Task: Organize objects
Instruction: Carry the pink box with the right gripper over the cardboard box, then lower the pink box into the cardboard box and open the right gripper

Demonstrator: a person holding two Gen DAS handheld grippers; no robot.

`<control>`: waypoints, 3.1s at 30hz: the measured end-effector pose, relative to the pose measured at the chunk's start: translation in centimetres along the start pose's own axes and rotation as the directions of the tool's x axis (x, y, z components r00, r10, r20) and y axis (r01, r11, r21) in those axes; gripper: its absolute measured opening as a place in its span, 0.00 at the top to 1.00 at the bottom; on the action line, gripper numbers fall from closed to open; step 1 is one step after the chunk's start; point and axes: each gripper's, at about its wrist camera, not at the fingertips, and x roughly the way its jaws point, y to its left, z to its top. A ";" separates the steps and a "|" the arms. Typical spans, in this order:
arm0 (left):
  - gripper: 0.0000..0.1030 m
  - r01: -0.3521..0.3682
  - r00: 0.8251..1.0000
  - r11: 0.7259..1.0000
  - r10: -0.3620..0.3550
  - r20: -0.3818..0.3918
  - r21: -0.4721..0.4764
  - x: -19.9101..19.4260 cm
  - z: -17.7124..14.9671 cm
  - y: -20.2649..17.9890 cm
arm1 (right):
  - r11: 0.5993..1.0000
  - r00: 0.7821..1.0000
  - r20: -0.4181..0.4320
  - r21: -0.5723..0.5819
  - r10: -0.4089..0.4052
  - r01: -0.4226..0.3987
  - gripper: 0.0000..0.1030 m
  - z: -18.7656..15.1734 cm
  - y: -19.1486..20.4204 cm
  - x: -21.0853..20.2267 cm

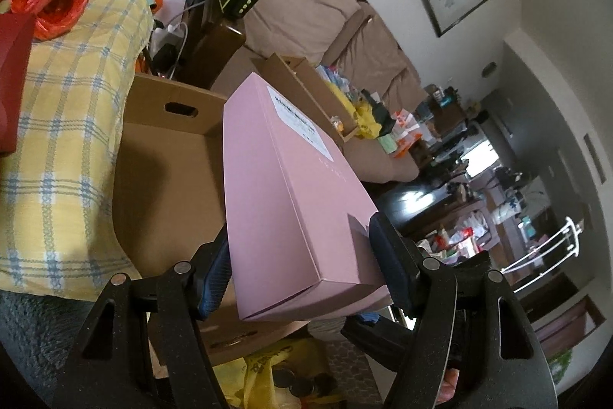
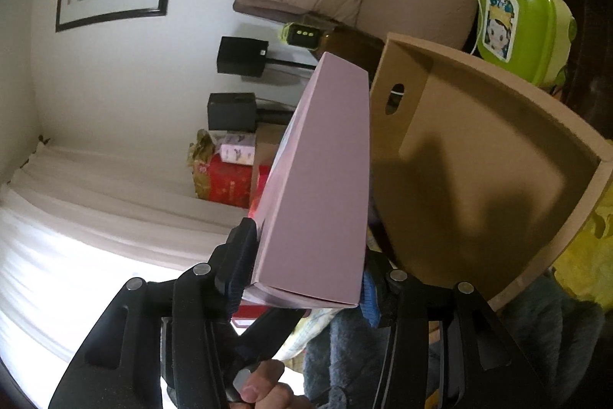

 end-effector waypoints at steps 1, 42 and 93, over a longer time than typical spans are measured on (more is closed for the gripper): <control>0.36 -0.001 1.000 1.000 0.001 0.001 0.003 0.0 -0.1 0.0 | 1.000 1.000 0.002 -0.001 -0.002 0.002 0.53 0.1 -0.2 0.0; 0.35 -0.076 0.996 0.994 0.079 -0.047 0.077 3.7 -3.4 4.2 | 0.993 0.993 -0.021 0.013 -0.117 0.117 0.47 -0.6 -6.6 2.3; 0.34 -0.159 0.979 0.982 0.170 -0.115 0.099 4.9 -4.5 4.6 | 0.960 0.960 -0.030 -0.013 -0.280 0.279 0.44 -1.2 -7.4 2.7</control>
